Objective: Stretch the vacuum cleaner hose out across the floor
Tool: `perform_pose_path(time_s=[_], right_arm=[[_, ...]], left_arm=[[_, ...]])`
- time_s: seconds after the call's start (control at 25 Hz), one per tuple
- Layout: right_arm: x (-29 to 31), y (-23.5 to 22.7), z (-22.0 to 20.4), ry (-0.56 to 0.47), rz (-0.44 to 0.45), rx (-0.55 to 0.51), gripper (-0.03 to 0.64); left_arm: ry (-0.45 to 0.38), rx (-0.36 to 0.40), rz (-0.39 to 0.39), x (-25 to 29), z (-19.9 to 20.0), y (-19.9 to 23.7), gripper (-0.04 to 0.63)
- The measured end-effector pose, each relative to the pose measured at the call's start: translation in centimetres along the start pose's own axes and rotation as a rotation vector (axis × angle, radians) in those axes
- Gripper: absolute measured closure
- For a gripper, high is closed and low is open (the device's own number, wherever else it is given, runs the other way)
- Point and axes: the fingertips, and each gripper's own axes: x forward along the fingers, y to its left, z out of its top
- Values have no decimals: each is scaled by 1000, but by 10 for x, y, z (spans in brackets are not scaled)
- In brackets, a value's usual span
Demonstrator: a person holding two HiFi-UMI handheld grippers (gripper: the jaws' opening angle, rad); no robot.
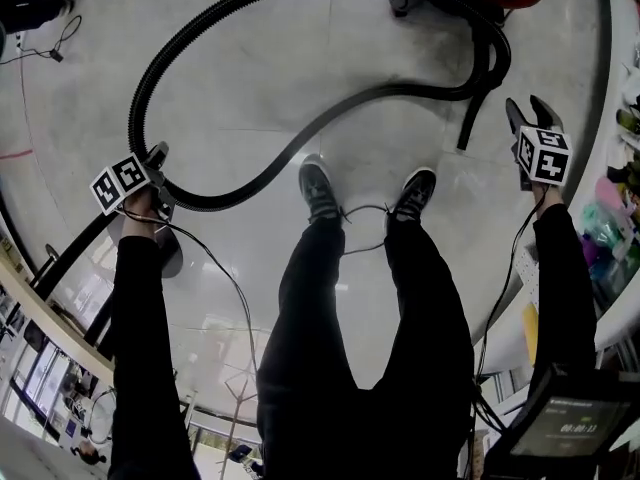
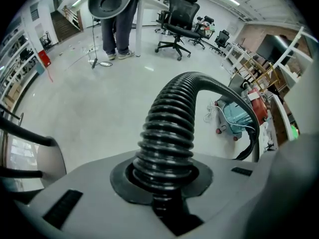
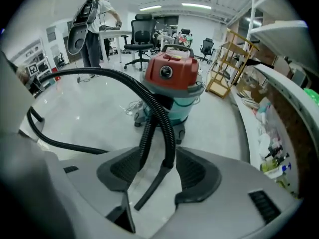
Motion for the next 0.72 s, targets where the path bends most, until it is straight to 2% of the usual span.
perform_pose_path(time_s=[0.2, 0.4, 0.52, 0.64, 0.72], right_arm=[[71, -35, -3, 39, -43, -126, 379], [112, -37, -5, 86, -58, -243, 379], [132, -44, -4, 104, -104, -311, 379], [151, -38, 3, 113, -86, -363, 379], [152, -32, 11, 127, -72, -381, 417]], left_arm=[[-10, 53, 9, 39, 1, 10, 508], [-15, 90, 4, 61, -5, 14, 508], [-22, 111, 1, 71, -12, 16, 508], [-18, 125, -4, 78, -21, 18, 508], [-15, 120, -8, 77, -26, 18, 508]])
